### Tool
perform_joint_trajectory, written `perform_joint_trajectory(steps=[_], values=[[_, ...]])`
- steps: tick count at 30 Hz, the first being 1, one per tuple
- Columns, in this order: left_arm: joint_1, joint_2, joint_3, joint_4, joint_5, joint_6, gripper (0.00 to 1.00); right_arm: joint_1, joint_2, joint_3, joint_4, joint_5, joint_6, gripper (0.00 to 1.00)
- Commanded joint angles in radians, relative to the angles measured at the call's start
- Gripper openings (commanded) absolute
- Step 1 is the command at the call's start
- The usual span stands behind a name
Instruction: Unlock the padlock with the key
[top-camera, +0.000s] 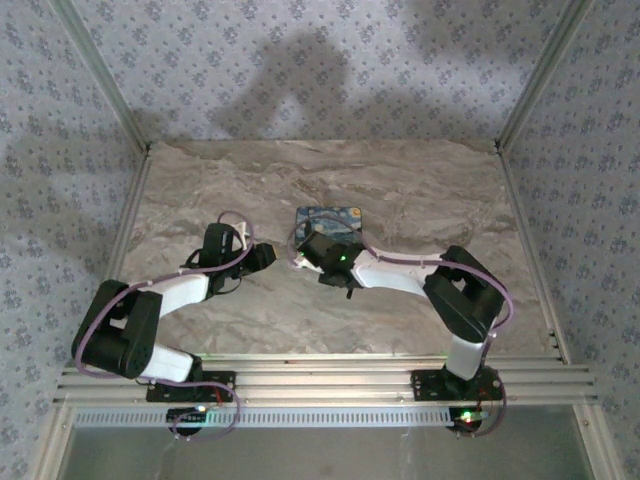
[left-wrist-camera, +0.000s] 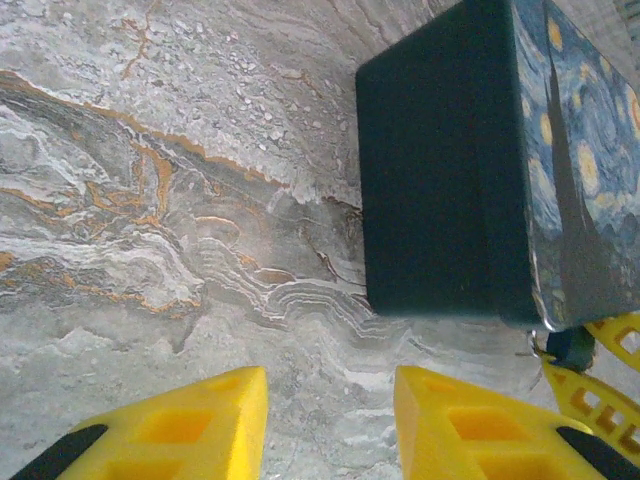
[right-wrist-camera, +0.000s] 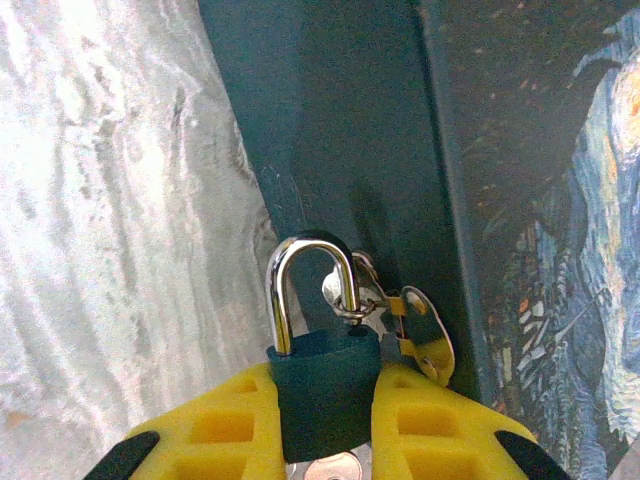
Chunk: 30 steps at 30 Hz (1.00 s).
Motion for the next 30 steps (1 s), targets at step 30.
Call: perform_joint_trajectory(steps=[30], values=[[0.049,0.059,0.013,0.043,0.062,-0.011,0.38,0.006,-0.009,-0.149,0.550,-0.019,-0.423,0.00]])
